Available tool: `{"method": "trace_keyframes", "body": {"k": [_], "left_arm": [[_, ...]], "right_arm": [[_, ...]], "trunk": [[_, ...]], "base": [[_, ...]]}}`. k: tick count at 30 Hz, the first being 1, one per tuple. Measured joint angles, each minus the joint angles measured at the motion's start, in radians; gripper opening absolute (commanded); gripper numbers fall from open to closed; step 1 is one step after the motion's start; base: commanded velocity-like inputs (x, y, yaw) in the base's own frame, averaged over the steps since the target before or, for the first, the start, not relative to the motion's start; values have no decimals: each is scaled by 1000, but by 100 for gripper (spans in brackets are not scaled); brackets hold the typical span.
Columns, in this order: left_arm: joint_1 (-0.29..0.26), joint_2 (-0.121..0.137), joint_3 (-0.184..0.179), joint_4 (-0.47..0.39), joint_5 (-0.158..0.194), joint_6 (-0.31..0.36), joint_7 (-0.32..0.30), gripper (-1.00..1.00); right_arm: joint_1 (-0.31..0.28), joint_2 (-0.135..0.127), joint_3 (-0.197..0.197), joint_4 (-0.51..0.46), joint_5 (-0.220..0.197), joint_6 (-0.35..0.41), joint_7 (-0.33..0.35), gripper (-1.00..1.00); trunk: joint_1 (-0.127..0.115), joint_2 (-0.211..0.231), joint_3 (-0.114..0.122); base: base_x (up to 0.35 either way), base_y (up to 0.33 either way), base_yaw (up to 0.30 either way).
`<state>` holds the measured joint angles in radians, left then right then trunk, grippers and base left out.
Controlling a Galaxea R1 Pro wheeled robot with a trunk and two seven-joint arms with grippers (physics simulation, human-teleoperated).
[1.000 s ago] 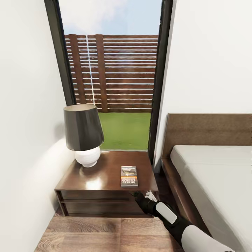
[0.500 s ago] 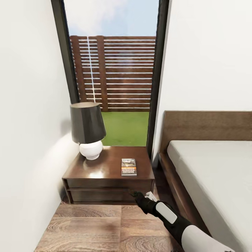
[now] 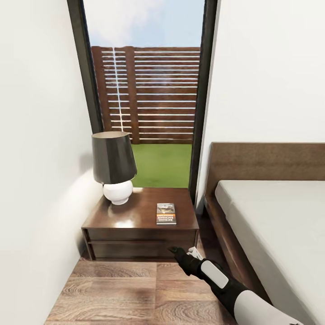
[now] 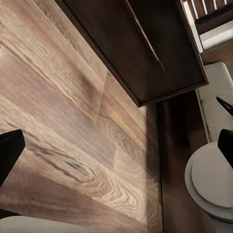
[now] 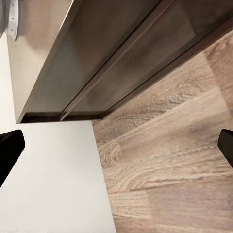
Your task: In the bedroom, move the book from the bed onto either nightstand, and place the two sandals side by side next to the bed.
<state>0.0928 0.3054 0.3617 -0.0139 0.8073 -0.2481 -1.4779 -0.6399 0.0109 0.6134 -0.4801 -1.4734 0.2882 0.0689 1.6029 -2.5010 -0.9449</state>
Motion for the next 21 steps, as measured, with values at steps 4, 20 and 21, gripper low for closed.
{"method": "trace_keyframes", "body": {"k": [4, 20, 21], "left_arm": [[0, 0, 0, 0, 0, 0, 0, 100], [0, 1, 0, 0, 0, 0, 1, 100], [0, 1, 0, 0, 0, 0, 2, 100]], "right_arm": [[0, 0, 1, 0, 0, 0, 0, 100], [0, 0, -3, 2, -1, -1, 0, 100], [0, 0, -3, 3, -1, -1, 0, 100]], "trunk": [[0, 0, 0], [-2, 1, 19], [-3, 1, 23]], "base": [[-3, 0, 0], [0, 0, 0], [0, 0, 0]]}}
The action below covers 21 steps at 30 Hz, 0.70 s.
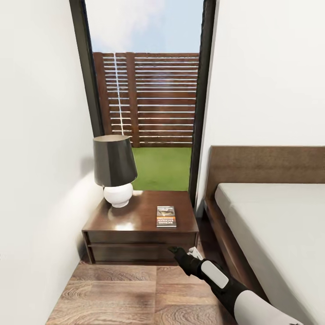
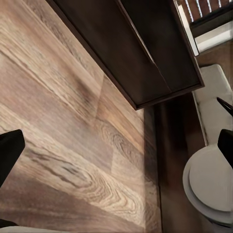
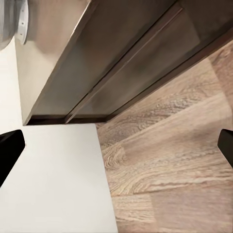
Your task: In the bedroom, move the book from the bed onto either nightstand, and place the two sandals side by side next to the bed.
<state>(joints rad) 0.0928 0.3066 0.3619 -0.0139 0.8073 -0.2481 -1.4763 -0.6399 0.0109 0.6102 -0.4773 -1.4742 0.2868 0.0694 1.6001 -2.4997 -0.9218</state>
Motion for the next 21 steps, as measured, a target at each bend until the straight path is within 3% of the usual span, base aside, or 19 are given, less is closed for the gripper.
{"method": "trace_keyframes", "body": {"k": [21], "left_arm": [[0, -1, -1, 0, 0, 0, 0, 100]], "right_arm": [[0, -8, -5, 13, 0, -2, 1, 100]], "trunk": [[-80, 147, 66]], "base": [[0, 0, 0]]}}
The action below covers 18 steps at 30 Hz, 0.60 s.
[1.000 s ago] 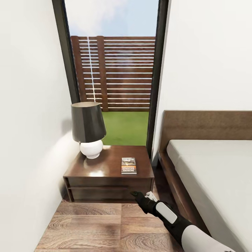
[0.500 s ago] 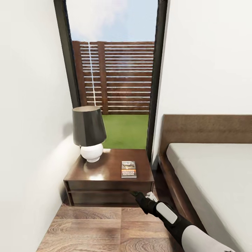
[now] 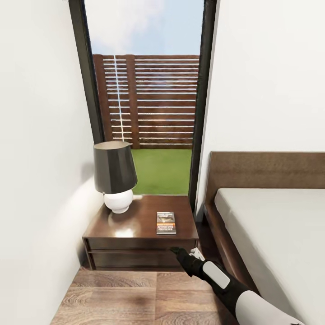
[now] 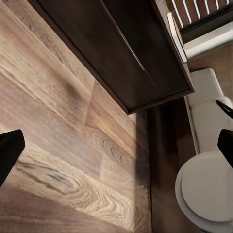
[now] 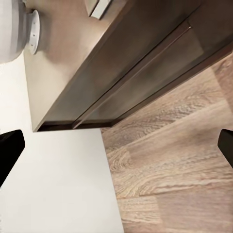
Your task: In the bedroom, move the book from the bed onto either nightstand, and place the two sandals side by side next to the bed.
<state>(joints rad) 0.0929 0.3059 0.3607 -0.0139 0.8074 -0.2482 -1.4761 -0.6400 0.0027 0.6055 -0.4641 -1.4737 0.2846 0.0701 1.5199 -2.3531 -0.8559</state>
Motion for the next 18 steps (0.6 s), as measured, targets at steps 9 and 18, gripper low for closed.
{"method": "trace_keyframes", "body": {"k": [9, 18], "left_arm": [[0, 0, 0, 0, 0, 0, 0, 100], [0, 0, 0, 0, 0, 0, 0, 100]], "right_arm": [[0, -1, 2, 13, 0, -1, 0, 100], [0, 0, 3, 62, -2, -1, 0, 100]], "trunk": [[-35, 63, 28], [-69, 126, 56]], "base": [[0, 0, 0], [0, 0, 0]]}}
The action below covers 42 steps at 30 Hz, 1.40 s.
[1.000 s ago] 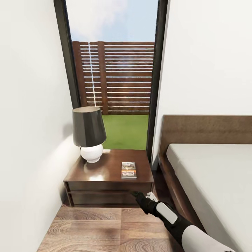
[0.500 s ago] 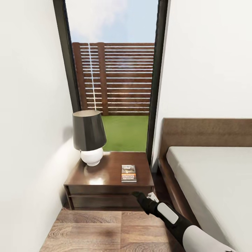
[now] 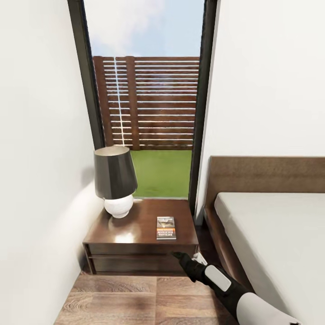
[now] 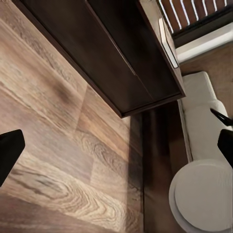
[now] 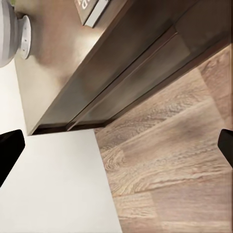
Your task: In the bedroom, move the book from the bed onto either nightstand, and place the two sandals side by side next to the bed.
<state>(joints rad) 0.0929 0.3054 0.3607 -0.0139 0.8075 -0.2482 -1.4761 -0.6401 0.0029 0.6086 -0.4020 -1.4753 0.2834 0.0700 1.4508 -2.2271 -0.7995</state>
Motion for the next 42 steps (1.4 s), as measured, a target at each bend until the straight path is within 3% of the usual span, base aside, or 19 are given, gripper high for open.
{"method": "trace_keyframes", "body": {"k": [10, 19, 42], "left_arm": [[0, 0, 0, 0, 0, 0, 0, 100], [0, -1, 0, 0, 0, 0, 0, 100], [0, -1, 0, 0, 0, 0, 1, 100]], "right_arm": [[0, -1, 2, 27, 4, -1, 0, 100], [0, -3, 2, 137, 0, -1, 1, 100], [0, -3, 3, 259, 2, -2, 2, 100]], "trunk": [[-38, 70, 31], [-73, 133, 60], [-161, 294, 132]], "base": [[0, 0, 0], [0, 0, 0], [0, 0, 0]]}}
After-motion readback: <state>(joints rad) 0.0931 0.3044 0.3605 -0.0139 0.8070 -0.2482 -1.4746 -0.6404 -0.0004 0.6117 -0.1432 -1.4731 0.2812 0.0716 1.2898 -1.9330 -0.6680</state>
